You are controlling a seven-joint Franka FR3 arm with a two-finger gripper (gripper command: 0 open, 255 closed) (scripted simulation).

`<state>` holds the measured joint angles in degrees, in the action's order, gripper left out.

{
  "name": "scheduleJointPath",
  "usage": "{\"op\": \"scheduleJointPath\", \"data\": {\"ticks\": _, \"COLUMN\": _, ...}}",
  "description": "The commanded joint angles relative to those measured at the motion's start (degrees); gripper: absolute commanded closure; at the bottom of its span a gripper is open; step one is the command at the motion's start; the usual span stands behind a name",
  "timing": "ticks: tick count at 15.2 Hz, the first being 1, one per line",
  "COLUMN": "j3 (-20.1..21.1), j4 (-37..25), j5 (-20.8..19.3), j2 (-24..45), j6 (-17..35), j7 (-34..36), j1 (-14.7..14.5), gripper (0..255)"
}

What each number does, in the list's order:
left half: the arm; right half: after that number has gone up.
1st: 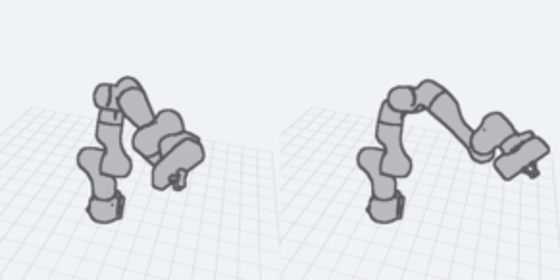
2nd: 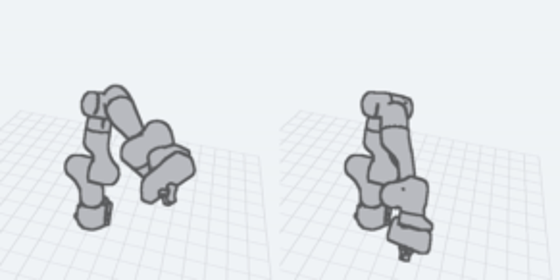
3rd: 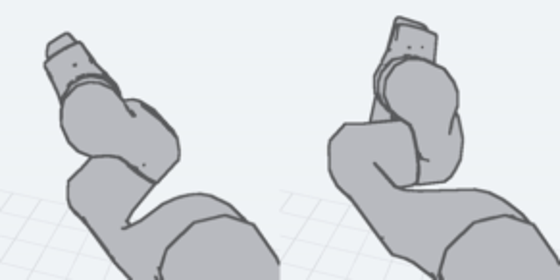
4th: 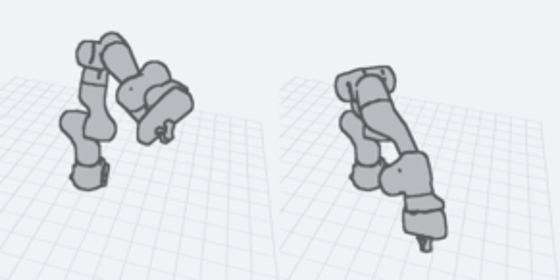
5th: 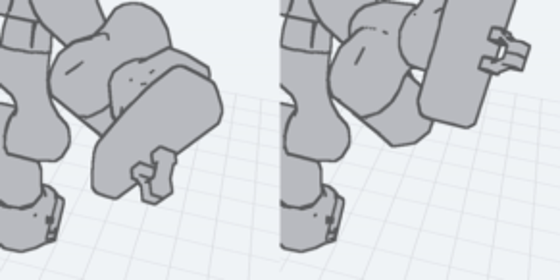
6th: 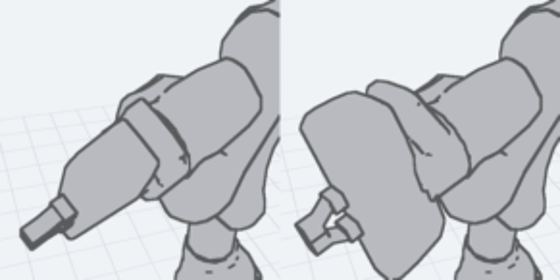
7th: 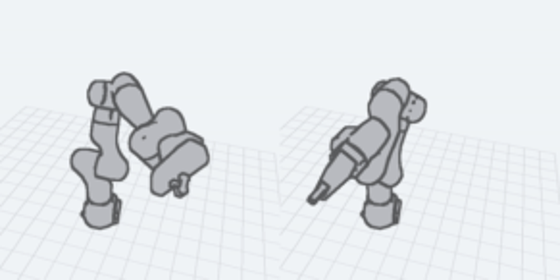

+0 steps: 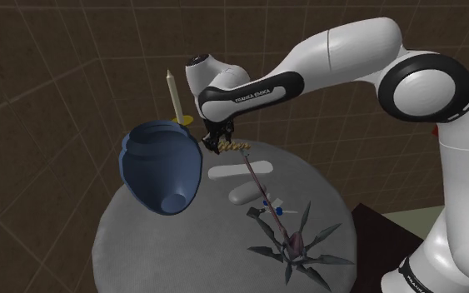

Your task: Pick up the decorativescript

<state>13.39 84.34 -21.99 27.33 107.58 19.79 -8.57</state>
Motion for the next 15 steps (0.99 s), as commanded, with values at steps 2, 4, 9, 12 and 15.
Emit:
{"op": "scheduleJointPath", "data": {"ticks": 2, "j3": 0.1, "j4": -1.4, "j5": 0.3, "j2": -0.4, "j6": -1.7, "j7": -0.5, "j1": -0.1, "gripper": 255}}
{"op": "scheduleJointPath", "data": {"ticks": 4, "j3": 0.2, "j4": -2.5, "j5": 0.4, "j2": -0.7, "j6": -3.1, "j7": -0.9, "j1": -0.2, "gripper": 255}}
{"op": "scheduleJointPath", "data": {"ticks": 9, "j3": 0.3, "j4": -5.7, "j5": 0.8, "j2": -1.1, "j6": -6.5, "j7": -1.9, "j1": -0.4, "gripper": 255}}
{"op": "scheduleJointPath", "data": {"ticks": 12, "j3": 0.3, "j4": -7.8, "j5": 1.0, "j2": -1.2, "j6": -8.6, "j7": -2.5, "j1": -0.6, "gripper": 255}}
{"op": "scheduleJointPath", "data": {"ticks": 15, "j3": 0.4, "j4": -8.7, "j5": 1.0, "j2": -1.2, "j6": -9.5, "j7": -2.7, "j1": -0.7, "gripper": 255}}
